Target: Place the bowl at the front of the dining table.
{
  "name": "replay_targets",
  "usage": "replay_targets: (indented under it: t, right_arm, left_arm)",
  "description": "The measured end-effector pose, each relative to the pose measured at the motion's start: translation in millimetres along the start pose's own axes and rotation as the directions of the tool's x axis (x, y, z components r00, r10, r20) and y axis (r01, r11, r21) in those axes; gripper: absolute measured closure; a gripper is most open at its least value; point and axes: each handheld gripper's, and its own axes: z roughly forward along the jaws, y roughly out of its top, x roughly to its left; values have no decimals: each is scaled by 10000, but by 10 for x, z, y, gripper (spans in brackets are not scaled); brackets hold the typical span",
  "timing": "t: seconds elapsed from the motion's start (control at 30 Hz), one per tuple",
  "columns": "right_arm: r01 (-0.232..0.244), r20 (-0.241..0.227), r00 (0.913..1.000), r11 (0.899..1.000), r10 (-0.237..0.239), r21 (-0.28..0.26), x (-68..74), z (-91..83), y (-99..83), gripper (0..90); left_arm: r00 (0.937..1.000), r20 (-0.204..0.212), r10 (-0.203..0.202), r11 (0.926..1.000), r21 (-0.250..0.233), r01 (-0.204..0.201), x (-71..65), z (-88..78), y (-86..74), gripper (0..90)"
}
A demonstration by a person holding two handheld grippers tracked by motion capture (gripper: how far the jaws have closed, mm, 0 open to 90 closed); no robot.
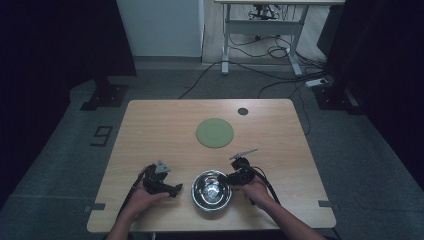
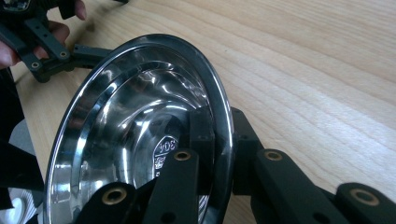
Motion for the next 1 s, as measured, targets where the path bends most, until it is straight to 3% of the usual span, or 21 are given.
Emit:
replay_targets:
  t: [1.0]
  right_arm:
    - [-537, -45, 9986, 9906, 536, -1255, -83, -241, 47, 835]
  left_arm:
    - [10000, 3, -26, 10000, -21, 26, -2, 1, 0, 0]
